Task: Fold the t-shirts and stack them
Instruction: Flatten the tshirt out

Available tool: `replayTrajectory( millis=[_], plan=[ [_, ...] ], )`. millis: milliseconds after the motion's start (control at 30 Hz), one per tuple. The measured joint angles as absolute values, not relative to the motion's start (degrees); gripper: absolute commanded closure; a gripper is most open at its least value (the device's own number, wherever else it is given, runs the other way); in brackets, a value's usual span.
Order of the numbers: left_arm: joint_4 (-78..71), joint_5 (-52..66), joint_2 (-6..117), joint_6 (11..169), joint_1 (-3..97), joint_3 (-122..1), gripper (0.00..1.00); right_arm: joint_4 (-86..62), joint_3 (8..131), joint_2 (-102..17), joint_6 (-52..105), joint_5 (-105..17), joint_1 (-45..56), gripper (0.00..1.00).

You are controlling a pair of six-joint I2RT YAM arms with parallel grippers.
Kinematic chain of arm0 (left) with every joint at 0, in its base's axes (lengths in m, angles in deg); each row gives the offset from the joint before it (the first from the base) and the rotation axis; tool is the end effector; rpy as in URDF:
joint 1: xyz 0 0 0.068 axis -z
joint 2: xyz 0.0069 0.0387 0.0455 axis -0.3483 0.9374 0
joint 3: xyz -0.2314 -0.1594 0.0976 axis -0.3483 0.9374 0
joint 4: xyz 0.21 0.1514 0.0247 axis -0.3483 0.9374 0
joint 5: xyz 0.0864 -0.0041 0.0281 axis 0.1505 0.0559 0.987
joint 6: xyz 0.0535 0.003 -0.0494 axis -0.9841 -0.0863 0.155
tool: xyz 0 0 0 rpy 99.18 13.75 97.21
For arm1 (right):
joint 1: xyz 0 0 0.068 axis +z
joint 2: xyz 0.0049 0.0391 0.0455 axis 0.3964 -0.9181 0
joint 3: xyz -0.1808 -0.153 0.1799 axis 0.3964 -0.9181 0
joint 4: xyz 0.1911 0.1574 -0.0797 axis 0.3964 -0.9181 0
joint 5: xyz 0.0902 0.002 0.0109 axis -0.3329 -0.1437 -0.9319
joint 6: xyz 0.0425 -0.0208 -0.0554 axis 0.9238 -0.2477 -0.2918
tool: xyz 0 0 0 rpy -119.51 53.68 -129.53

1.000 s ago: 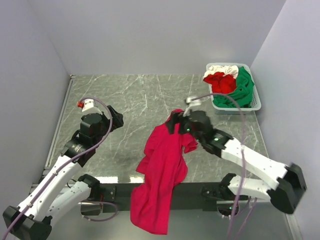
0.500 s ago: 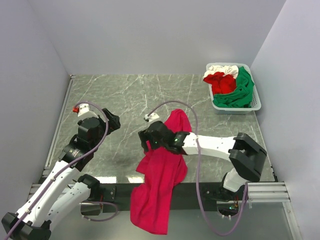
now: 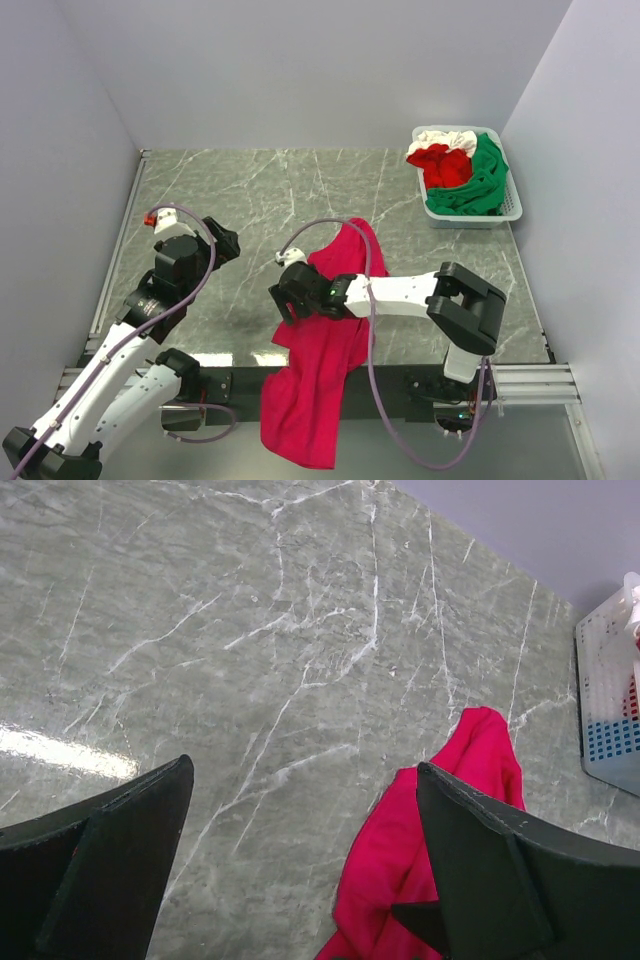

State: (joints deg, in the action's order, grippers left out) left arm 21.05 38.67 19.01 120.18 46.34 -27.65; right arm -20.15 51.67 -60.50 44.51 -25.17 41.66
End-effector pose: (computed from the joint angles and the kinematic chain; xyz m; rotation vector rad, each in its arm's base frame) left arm 0.1522 -0.0473 0.3086 -0.5300 1.8618 -0.3930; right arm 0.1683 0.3332 0.1815 -0.7669 2.3586 0.4605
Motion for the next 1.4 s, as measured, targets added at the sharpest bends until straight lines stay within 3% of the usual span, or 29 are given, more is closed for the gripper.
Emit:
replayTrajectory(
  millis=[233,333,433,467,533,800,1200,1400],
  plan=[
    [21.1,38.7,19.0,120.2,46.3,-27.7,0.01,-20.1,52.1,-63.5,44.7,-23.7,41.7,0.22],
    [21.1,38.7,19.0,120.2,46.3,-27.7,0.01,-20.3,54.0,-65.4,44.6,-22.1,41.8,0.31],
    [21.1,38.7,19.0,120.2,46.3,-27.7,0.01,-21.1,55.8,-67.1,44.2,-19.9,41.9,0.61],
    [21.1,38.7,19.0,120.2,46.3,-27.7,0.01,-21.3,55.9,-67.3,44.4,-19.4,41.9,0.84],
    [21.1,38.9,18.9,120.2,46.3,-27.7,0.01,-21.7,55.9,-67.4,44.8,-18.4,41.9,0.99],
    [21.0,39.0,20.3,120.0,46.3,-27.7,0.01,-27.6,57.7,-64.7,45.5,-14.5,36.9,1.00],
    [18.1,34.7,26.2,118.0,46.7,-27.7,0.02,-35.2,51.7,-26.6,46.7,-1.4,13.2,1.00],
    [16.2,31.5,30.4,117.0,52.2,-27.5,0.03,-40.1,45.2,-24.7,48.6,1.0,6.8,1.00]
  ],
)
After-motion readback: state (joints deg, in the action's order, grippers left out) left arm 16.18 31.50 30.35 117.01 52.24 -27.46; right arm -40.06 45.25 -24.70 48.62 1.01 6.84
